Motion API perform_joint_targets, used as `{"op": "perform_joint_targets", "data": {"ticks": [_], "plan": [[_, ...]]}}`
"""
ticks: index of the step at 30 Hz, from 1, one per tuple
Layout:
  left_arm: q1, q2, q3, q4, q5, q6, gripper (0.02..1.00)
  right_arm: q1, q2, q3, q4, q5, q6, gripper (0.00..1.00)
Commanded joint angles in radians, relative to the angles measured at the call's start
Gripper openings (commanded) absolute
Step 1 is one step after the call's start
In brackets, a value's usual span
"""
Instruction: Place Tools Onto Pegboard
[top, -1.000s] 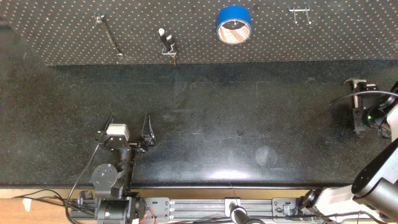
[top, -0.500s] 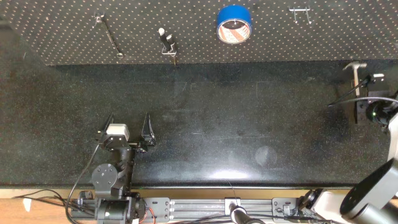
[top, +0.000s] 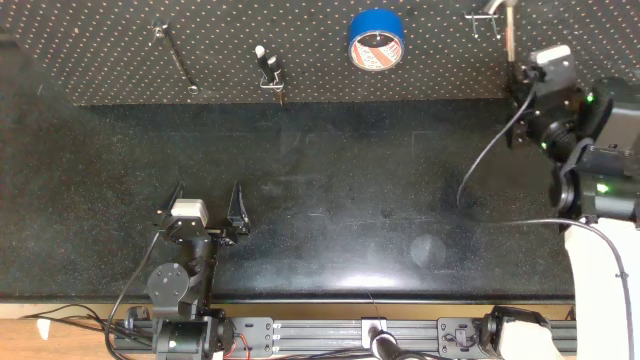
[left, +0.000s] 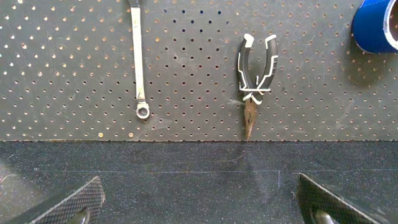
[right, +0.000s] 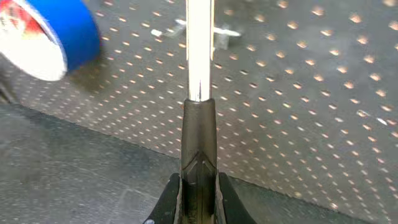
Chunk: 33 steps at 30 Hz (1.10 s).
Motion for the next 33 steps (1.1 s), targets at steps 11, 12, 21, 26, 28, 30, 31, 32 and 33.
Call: {"op": "perform_joint_targets", "data": {"ticks": [11,12,21,26,28,30,31,32,33], "plan": [[0.005,-0.010,-0.002,-0.007,0.015,0.003,0.996,0.050,0.206,0.007,0.045,0.037,0.039,0.075],[0.005,-0.010,-0.002,-0.007,0.015,0.003,0.996,0.050,0.210,0.007,0.045,0.042,0.039,0.077],[0.005,-0.010,-0.002,-0.007,0.015,0.003,0.996,0.049,0.243,0.007,0.043,0.043,0.039,0.577],[0.005,-0.010,-0.002,-0.007,0.015,0.003,0.996,0.067,0.038,0.003,0.013,0.049,0.038,0.947],[0.005,-0.010,-0.002,-0.007,0.015,0.003,0.996,0.073,-0.083,-0.047,0.015,0.070,0.040,0.950],[0.005,-0.010,-0.002,-0.007,0.015,0.003,0.996,0.073,-0.217,-0.168,0.054,0.070,0.099,0.952],[0.005,-0.010,-0.002,-0.007,0.015,0.003,0.996,0.077,-0.286,-0.259,0.111,0.070,0.137,0.952],[0.005,-0.010,-0.002,-0.007,0.015,0.003,0.993,0.084,-0.337,-0.331,0.164,0.070,0.171,0.952],[0.005,-0.010,-0.002,-0.007,0.015,0.003,0.996,0.092,-0.425,-0.456,0.264,0.070,0.244,0.954]]}}
